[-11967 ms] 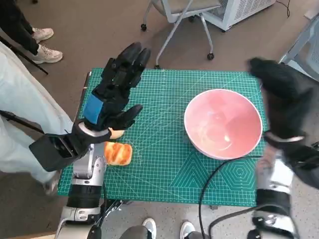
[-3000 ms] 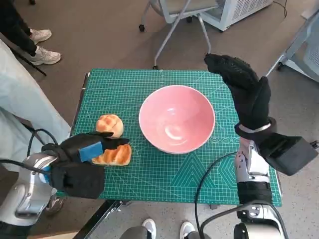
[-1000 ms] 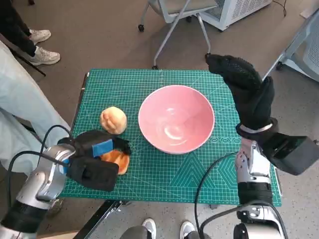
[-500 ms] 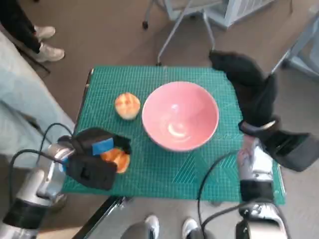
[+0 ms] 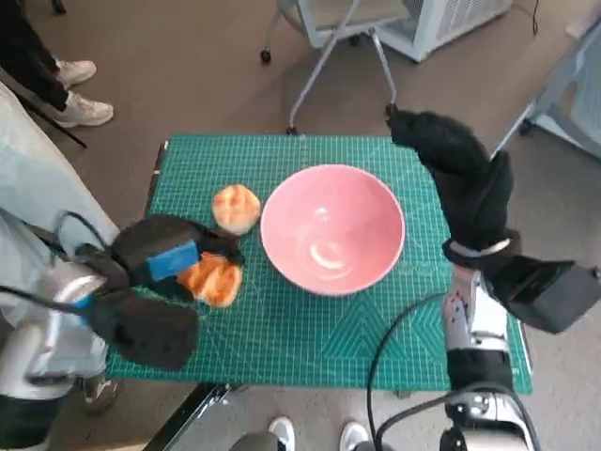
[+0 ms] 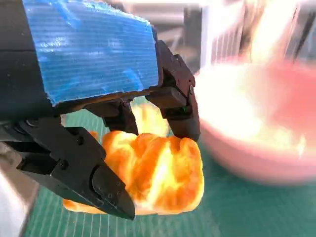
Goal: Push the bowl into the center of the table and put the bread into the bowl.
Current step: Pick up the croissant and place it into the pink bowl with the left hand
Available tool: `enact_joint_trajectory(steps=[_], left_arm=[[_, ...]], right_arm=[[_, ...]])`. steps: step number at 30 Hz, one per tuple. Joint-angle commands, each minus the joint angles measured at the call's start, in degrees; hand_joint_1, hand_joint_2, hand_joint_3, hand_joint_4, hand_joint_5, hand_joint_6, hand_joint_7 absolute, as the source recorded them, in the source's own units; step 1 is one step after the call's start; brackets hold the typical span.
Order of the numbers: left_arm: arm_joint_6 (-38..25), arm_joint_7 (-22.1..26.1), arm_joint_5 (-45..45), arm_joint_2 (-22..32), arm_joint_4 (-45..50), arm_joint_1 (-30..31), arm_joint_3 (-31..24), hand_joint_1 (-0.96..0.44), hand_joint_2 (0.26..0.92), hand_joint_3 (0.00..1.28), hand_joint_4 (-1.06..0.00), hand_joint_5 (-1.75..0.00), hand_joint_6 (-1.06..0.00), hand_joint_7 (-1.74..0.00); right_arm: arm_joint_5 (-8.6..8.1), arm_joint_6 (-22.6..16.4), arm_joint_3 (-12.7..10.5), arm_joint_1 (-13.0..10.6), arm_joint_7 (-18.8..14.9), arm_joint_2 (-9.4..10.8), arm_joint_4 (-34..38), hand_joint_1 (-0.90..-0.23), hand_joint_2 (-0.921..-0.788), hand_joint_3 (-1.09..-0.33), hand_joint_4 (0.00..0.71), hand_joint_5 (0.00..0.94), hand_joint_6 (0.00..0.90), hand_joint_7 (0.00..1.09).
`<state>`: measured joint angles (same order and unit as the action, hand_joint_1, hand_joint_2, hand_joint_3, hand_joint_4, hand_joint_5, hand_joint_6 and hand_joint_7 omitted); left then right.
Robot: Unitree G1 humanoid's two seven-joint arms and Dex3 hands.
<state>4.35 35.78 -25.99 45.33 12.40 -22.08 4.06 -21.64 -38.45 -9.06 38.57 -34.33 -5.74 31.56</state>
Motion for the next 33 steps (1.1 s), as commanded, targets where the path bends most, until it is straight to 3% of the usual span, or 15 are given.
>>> enact_joint_trajectory(steps=[1, 11, 20, 33], left_arm=[[-3.15, 0.05, 2.21, -0.65, 4.42, -4.12, -2.73, 0.0, 0.851, 0.01, -0.97, -0.8, -0.8, -1.03], [-2.48, -6.27, 1.72, -6.97, 4.39, -11.73, -0.67, 0.0, 0.85, 0.01, -0.97, -0.81, -0.8, -1.02], [2.44, -7.45, -0.15, -12.19, -3.76, -19.8, 6.46, 0.0, 0.858, 0.01, -0.95, -0.83, -0.78, -1.04], [9.35, -9.99, -2.79, -20.54, -21.32, -27.37, 15.17, 0.0, 0.872, 0.02, -0.91, -0.96, -0.75, -1.0]], right_arm=[[-0.24, 0.87, -0.1, -1.06, -0.33, 0.25, 0.68, -0.665, -0.921, -0.748, 0.184, 0.001, 0.002, 0.61], [-0.37, 0.94, -0.11, -1.33, -0.33, 0.38, 0.69, -0.665, -0.921, -0.746, 0.183, 0.001, 0.003, 0.61], [-1.47, 1.71, -0.58, -1.75, -0.99, 0.0, 0.29, -0.666, -0.921, -0.73, 0.179, 0.0, 0.004, 0.61], [-1.04, 1.81, -1.12, -2.72, -0.56, -0.21, -0.95, -0.666, -0.921, -0.724, 0.181, 0.001, 0.013, 0.6]])
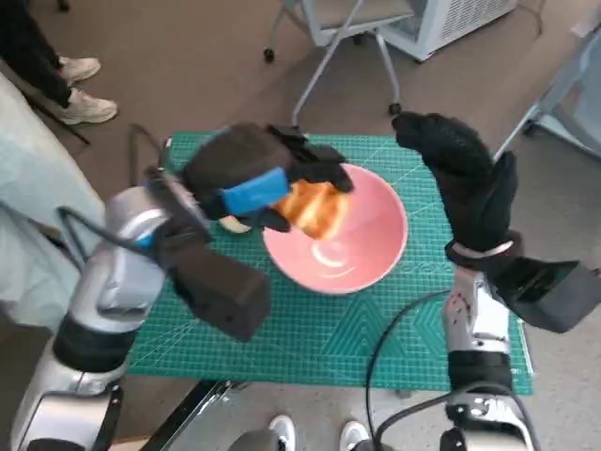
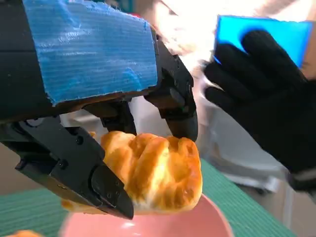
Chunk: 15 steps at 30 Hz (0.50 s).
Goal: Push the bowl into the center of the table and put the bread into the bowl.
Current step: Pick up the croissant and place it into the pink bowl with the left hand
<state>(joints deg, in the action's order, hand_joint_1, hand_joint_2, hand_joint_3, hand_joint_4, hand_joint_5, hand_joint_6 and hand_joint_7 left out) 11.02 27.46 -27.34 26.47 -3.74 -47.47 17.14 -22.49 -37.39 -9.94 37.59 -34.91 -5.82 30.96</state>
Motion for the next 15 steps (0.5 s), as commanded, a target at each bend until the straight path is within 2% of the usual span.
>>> enact_joint_trajectory(steps=[1, 5, 15], left_arm=[[3.42, -2.12, -1.79, -2.22, -7.02, -2.47, 2.71, 0.0, 0.872, 0.02, -0.9, -0.97, -0.75, -0.99], [5.48, -3.22, -3.05, -3.97, -13.25, -4.07, 4.56, 0.0, 0.884, 0.02, -0.86, -1.06, -0.74, -0.96], [5.94, -4.23, -4.69, -6.52, -21.68, -5.59, 6.34, 0.0, 0.905, 0.02, -0.81, -1.1, -0.69, -1.03]], right_arm=[[-0.11, 0.67, -0.27, -1.89, 0.08, -0.17, -0.55, -0.666, -0.921, -0.724, 0.181, 0.001, 0.014, 0.6], [0.03, 0.42, -0.5, -2.2, 0.12, -0.47, -0.85, -0.671, -0.921, -0.721, 0.181, 0.001, 0.017, 0.6], [0.14, 0.06, -1.0, -2.52, 0.28, -0.86, -1.07, -0.672, -0.921, -0.718, 0.18, 0.001, 0.023, 0.59]])
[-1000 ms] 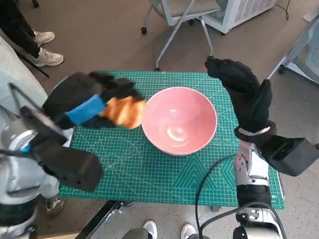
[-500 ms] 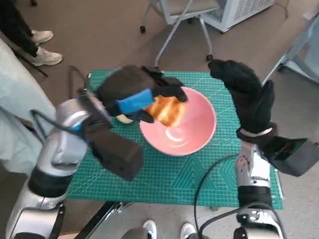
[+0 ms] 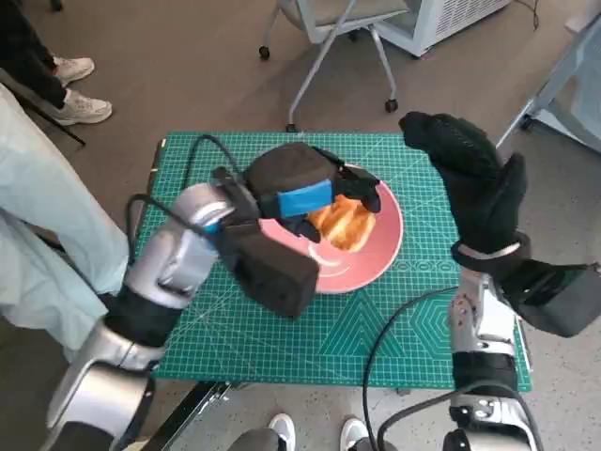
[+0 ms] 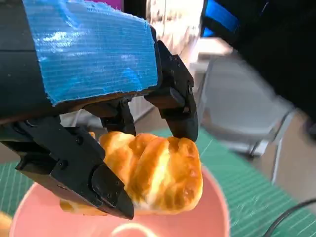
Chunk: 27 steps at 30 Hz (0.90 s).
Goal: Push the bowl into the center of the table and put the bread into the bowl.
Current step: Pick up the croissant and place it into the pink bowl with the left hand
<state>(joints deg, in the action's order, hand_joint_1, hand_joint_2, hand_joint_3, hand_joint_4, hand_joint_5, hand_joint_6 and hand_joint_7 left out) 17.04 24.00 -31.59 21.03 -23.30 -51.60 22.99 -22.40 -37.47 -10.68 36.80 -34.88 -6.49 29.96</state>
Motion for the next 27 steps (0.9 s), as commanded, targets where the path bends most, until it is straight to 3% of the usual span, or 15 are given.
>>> enact_joint_trajectory(steps=[1, 4, 5, 6, 8, 11, 18, 27], left_arm=[[-0.87, -0.36, -0.3, -1.38, -2.3, -1.34, 0.45, 0.0, 0.908, 0.02, -0.81, -1.11, -0.69, -1.03], [-2.78, 0.81, 0.0, -1.91, -2.44, -1.16, 0.4, 0.0, 0.917, 0.05, -0.7, -1.16, -0.66, -1.13], [-3.49, 1.29, 0.09, -2.04, -2.38, -1.13, 0.39, 0.01, 0.909, 0.05, -0.66, -1.03, -0.61, -1.01], [-4.77, 2.14, 0.08, -2.19, -2.22, -1.05, 0.46, 0.01, 0.902, 0.04, -0.65, -0.75, -0.59, -0.76], [-7.0, 3.65, 0.16, -2.3, -1.84, -0.75, 0.48, -0.01, 0.865, 0.02, -0.48, -0.31, -0.5, -0.35], [-9.27, 5.19, 0.44, -2.3, -1.07, -0.43, 0.25, -0.06, 0.829, 0.01, -0.33, -0.1, -0.42, -0.12], [-11.15, 7.1, 1.54, -1.66, 0.42, -0.02, -0.53, -0.14, 0.798, 0.0, -0.17, -0.01, -0.32, -0.01], [-6.69, 5.78, 2.06, 1.99, 2.88, 1.26, -2.09, -0.23, 0.787, 0.0, -0.1, 0.0, -0.28, 0.0]], right_arm=[[0.13, 0.08, -0.29, -1.79, 0.3, -0.18, -0.09, -0.672, -0.921, -0.718, 0.18, 0.001, 0.023, 0.59], [0.25, -0.07, -0.38, -1.85, 0.31, -0.13, -0.04, -0.671, -0.921, -0.718, 0.179, 0.0, 0.025, 0.58], [0.27, -0.13, -0.42, -1.86, 0.29, -0.13, 0.02, -0.669, -0.921, -0.718, 0.178, 0.0, 0.026, 0.58], [0.28, -0.23, -0.46, -1.84, 0.25, -0.13, 0.16, -0.667, -0.921, -0.717, 0.178, 0.0, 0.027, 0.58], [0.22, -0.31, -0.53, -1.77, 0.17, -0.12, 0.42, -0.665, -0.921, -0.716, 0.177, 0.0, 0.029, 0.58], [0.25, -0.46, -0.55, -1.68, 0.17, -0.09, 0.66, -0.662, -0.921, -0.714, 0.177, 0.0, 0.033, 0.57], [0.52, -0.76, -0.53, -1.52, 0.39, -0.09, 0.99, -0.657, -0.921, -0.717, 0.174, 0.0, 0.039, 0.56], [0.86, -0.81, -0.25, -1.34, 0.8, 0.17, 1.1, -0.656, -0.921, -0.725, 0.172, 0.0, 0.042, 0.55]])
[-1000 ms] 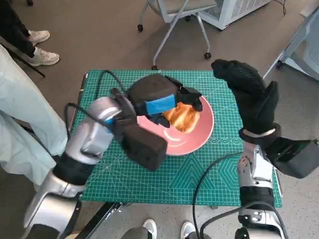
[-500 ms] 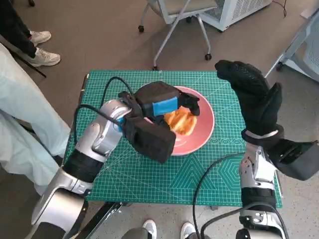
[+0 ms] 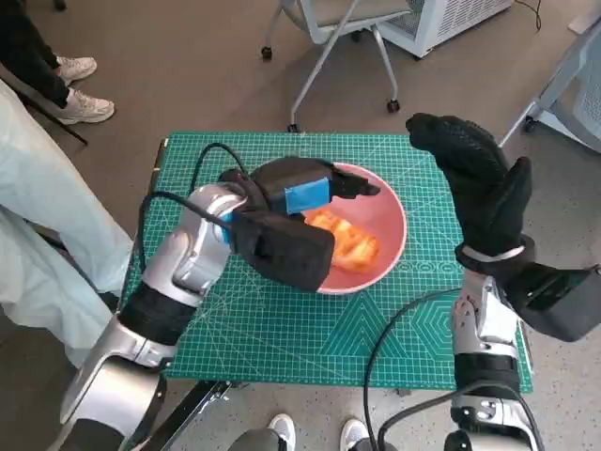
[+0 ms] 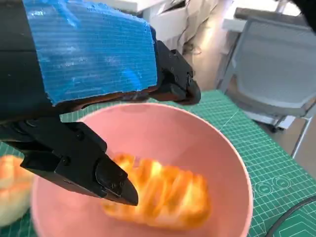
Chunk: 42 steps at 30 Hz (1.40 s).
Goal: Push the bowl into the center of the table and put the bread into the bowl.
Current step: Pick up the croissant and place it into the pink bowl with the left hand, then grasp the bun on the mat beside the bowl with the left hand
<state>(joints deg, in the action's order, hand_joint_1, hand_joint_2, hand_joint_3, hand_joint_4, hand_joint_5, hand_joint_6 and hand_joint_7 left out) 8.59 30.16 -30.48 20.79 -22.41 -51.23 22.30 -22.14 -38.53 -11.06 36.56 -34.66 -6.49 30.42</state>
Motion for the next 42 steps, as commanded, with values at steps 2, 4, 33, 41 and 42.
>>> enact_joint_trajectory(steps=[2, 4, 33, 41, 42], left_arm=[[2.06, 0.04, 1.4, 3.27, 2.88, 1.02, -2.17, -0.27, 0.781, 0.0, -0.1, 0.0, -0.27, 0.0], [2.1, 0.65, 1.97, 4.41, 4.09, 1.2, -3.08, -0.28, 0.776, 0.0, -0.1, 0.0, -0.27, 0.0], [-10.6, 6.65, 3.52, 16.97, 12.58, 2.7, -12.57, 0.1, 0.701, 0.01, 0.0, 0.0, -0.21, 0.0], [-9.15, 4.4, 1.05, 17.24, 7.53, 2.17, -10.47, 0.15, 0.703, 0.01, 0.0, 0.0, -0.2, 0.0], [-8.88, 3.81, 0.38, 17.19, 6.72, 2.07, -10.03, 0.15, 0.703, 0.01, 0.0, 0.0, -0.2, 0.0]], right_arm=[[0.6, 0.3, 0.19, -1.1, 0.61, 0.23, 0.62, -0.656, -0.921, -0.727, 0.172, 0.0, 0.043, 0.55], [0.61, 0.35, 0.24, -1.13, 0.62, 0.26, 0.53, -0.656, -0.921, -0.728, 0.171, 0.0, 0.043, 0.55], [-0.4, 0.84, 0.12, -0.57, -0.39, 0.15, 1.52, -0.658, -0.921, -0.729, 0.17, 0.0, 0.039, 0.55], [-0.71, 1.02, 0.12, -0.37, -0.76, 0.23, 1.83, -0.666, -0.921, -0.731, 0.168, 0.0, 0.037, 0.55], [-0.75, 1.01, 0.1, -0.37, -0.82, 0.23, 1.88, -0.666, -0.921, -0.731, 0.168, 0.0, 0.037, 0.55]])
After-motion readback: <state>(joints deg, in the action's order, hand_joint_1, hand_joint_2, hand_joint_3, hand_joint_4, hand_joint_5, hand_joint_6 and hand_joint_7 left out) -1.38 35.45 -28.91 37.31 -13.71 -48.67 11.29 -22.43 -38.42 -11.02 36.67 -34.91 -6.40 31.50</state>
